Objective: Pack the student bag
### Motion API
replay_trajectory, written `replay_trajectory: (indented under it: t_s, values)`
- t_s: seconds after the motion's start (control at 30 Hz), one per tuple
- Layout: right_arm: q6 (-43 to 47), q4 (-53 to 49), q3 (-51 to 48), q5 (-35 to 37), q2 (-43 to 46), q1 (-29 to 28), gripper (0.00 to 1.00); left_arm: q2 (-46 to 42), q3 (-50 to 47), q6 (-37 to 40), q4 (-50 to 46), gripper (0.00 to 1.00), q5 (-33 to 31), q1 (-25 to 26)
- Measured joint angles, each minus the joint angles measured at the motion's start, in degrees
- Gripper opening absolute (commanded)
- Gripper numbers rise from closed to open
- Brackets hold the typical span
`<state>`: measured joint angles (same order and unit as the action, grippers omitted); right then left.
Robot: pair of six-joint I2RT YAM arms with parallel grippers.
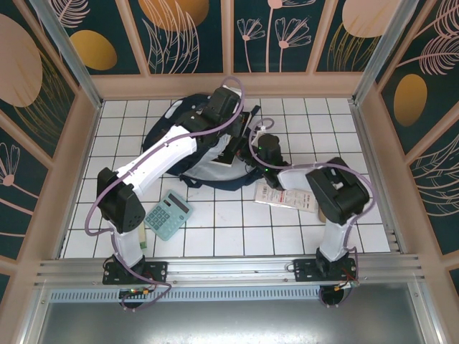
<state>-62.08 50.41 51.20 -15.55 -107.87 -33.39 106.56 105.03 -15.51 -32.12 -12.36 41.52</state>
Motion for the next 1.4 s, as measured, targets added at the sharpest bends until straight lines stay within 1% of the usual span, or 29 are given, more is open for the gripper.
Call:
replay_trajectory:
  t_s: [0.17,0.2,0.23,0.27,0.3,0.33,0.4,0.5,0.57,0.63,0.7,0.87,0.97,1.0,1.07,1.2,1.27,1.33,1.4]
  values:
    - [-6.0,2.7,8.3,2.5,-10.7,-0.7,0.0,-0.3,0.1,-0.9,0.0,0.0,2.9,0.0]
    - [-7.1,2.9,10.3,2.9,-12.8,-0.7,0.11,-0.3,0.2,-1.0,0.0,0.0,3.3,0.0]
    - [-7.8,3.0,12.2,3.2,-14.6,-0.8,0.29,-0.3,0.2,-1.2,0.0,0.0,3.6,0.0]
    - [-8.4,2.9,13.7,3.1,-15.9,-0.8,0.42,-0.3,0.2,-1.3,0.0,0.0,3.7,0.0]
    - [-8.9,2.8,16.0,2.8,-17.6,-0.7,0.53,-0.3,0.2,-1.4,0.0,0.0,3.9,0.0]
    - [-9.1,2.4,18.6,2.1,-19.2,-0.7,0.59,-0.3,0.2,-1.5,0.0,0.0,4.0,0.0]
    - [-9.4,1.9,21.7,1.1,-20.8,-0.7,0.64,-0.4,0.2,-1.5,0.0,0.0,4.0,-0.2]
    - [-8.7,0.9,22.0,0.0,-20.9,-0.7,0.69,-0.8,0.2,-1.5,0.0,0.0,4.0,-0.3]
    - [-6.8,-1.9,22.0,0.0,-20.5,-0.7,0.73,-1.0,0.2,-1.5,0.0,0.0,4.0,-0.3]
    - [-4.3,-5.9,21.9,0.4,-19.4,-0.7,0.74,-1.2,0.2,-1.5,0.0,0.0,4.0,-0.3]
    - [-2.0,-9.0,20.8,1.2,-17.2,-0.7,0.78,-1.3,0.2,-1.5,0.0,0.0,3.8,-0.3]
    - [2.7,-16.3,18.4,3.7,-11.3,-0.3,0.79,-1.6,0.2,-1.5,0.0,0.0,3.8,-0.3]
    - [5.2,-19.3,18.1,4.2,-10.0,0.0,0.78,-1.6,0.2,-1.5,0.0,0.0,4.0,-0.3]
    - [5.9,-20.3,18.1,4.6,-9.8,0.1,0.77,-1.6,0.2,-1.5,0.0,0.0,4.0,-0.3]
    - [7.4,-22.4,17.9,5.5,-9.6,0.1,0.71,-1.6,0.2,-1.5,0.0,0.0,4.0,-0.3]
    - [9.8,-24.7,16.9,7.1,-9.3,0.0,0.47,-1.6,0.1,-1.5,0.0,0.0,4.0,-0.3]
    - [10.9,-25.7,16.8,7.7,-9.3,0.0,0.38,-1.6,0.1,-1.5,0.0,0.0,4.1,-0.3]
    - [11.6,-26.4,16.8,8.2,-9.3,-0.1,0.23,-1.6,0.1,-1.5,0.0,0.0,4.2,-0.3]
    - [11.9,-26.8,16.8,8.1,-9.3,-0.1,0.2,-1.6,0.1,-1.5,0.0,0.0,4.3,-0.3]
